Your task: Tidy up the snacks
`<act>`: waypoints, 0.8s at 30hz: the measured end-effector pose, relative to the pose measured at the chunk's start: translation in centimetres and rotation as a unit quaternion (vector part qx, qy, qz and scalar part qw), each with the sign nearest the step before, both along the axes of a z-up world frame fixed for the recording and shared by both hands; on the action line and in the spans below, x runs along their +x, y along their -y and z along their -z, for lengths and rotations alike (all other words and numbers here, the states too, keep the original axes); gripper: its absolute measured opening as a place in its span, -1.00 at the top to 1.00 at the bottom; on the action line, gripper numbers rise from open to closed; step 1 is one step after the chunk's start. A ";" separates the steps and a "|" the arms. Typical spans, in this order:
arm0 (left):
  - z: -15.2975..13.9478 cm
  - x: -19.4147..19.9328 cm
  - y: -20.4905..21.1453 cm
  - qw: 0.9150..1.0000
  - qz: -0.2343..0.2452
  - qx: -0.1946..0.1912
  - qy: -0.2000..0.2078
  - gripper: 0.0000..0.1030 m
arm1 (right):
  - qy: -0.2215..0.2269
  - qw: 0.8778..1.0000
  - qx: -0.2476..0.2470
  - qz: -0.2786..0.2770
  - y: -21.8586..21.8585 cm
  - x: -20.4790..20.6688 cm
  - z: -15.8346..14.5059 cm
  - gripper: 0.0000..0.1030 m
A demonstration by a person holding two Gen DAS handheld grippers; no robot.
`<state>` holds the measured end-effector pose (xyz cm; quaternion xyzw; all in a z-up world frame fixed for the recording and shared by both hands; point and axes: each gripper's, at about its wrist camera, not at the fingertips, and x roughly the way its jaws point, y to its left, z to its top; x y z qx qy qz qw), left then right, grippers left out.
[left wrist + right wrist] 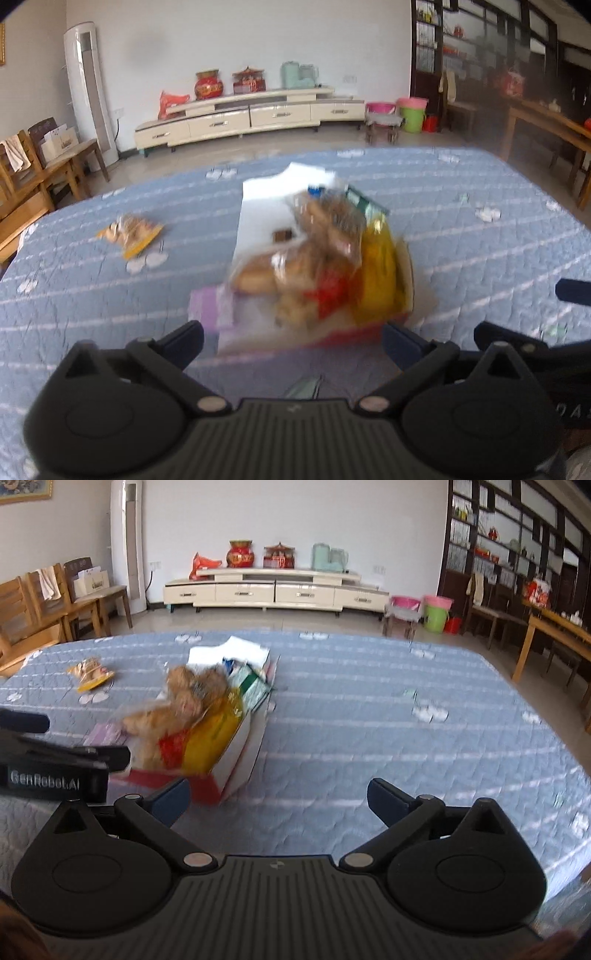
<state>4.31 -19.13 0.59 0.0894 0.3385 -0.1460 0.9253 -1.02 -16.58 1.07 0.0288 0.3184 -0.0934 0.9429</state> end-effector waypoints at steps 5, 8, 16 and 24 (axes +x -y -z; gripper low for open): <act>1.0 -0.1 0.0 1.000 -0.004 0.008 -0.019 -0.97 | -0.022 1.000 0.000 -0.003 -0.5 -0.1 0.8 -1.00; 1.4 0.0 -0.2 1.000 -0.011 0.009 -0.028 -0.97 | -0.026 1.000 0.006 -0.008 -0.6 -0.3 1.0 -1.00; 1.8 -0.1 -0.4 0.999 -0.019 0.013 -0.024 -0.97 | -0.033 0.999 0.011 -0.018 -0.8 -0.9 1.5 -1.00; 2.0 0.1 -0.5 0.999 -0.020 0.017 -0.025 -0.97 | -0.039 0.999 0.013 -0.021 -0.7 -1.1 1.8 -1.00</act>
